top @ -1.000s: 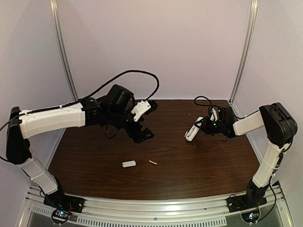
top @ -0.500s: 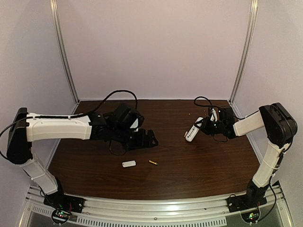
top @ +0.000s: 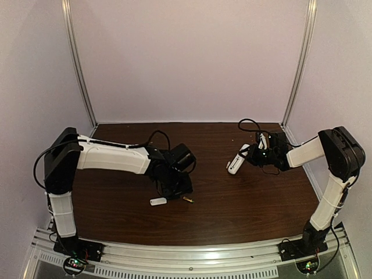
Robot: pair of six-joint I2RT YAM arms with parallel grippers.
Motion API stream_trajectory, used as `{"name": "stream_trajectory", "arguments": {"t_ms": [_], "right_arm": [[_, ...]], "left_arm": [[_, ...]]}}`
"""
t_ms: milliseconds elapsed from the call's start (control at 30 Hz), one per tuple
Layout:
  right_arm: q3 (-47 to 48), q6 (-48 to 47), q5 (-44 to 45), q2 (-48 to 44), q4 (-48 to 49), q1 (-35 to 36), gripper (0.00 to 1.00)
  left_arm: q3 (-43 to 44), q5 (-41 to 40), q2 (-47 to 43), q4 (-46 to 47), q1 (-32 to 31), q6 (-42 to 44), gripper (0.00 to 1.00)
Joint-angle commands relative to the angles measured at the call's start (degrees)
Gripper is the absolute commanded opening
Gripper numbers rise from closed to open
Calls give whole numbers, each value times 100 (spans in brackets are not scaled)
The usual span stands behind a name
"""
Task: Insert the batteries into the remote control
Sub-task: Pick up the battery from the center of the board.
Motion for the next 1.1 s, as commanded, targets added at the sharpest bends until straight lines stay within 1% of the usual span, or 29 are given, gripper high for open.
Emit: {"name": "stream_trajectory", "arguments": {"t_ms": [0, 100, 233, 367, 533, 567, 667, 767, 833, 933, 1000, 1067], "right_arm": [[-65, -63, -22, -90, 127, -38, 0], [-88, -40, -37, -73, 172, -36, 0], [-134, -39, -45, -99, 202, -38, 0], [-144, -45, -54, -116, 206, -37, 0], [-144, -2, -62, -115, 255, -71, 0], [-144, 3, -63, -108, 261, -85, 0], [-168, 24, -84, -108, 297, -115, 0], [-188, 32, -109, -104, 320, -120, 0], [-190, 41, -122, -98, 333, -126, 0], [-166, 51, -155, -83, 343, -123, 0], [-162, 60, -172, -73, 351, -125, 0], [-160, 60, -185, -58, 343, -126, 0]], "left_arm": [[295, 26, 359, -406, -64, -501, 44], [523, 45, 559, -534, -99, -556, 41], [882, 45, 808, -786, -122, -547, 40], [1015, 27, 967, -992, -125, -579, 39], [1279, 45, 1295, -1283, -123, -411, 32], [1365, 217, 1369, -1381, -122, -375, 30], [1656, 264, 1586, -1602, -116, -233, 25], [1835, 278, 1721, -1664, -115, -106, 19], [1940, 270, 1788, -1705, -115, 4, 14], [2075, 211, 1833, -1730, -103, 280, 1], [2187, 144, 1837, -1718, -100, 594, 0], [2354, -220, 1833, -1788, -107, 1046, 0]]}}
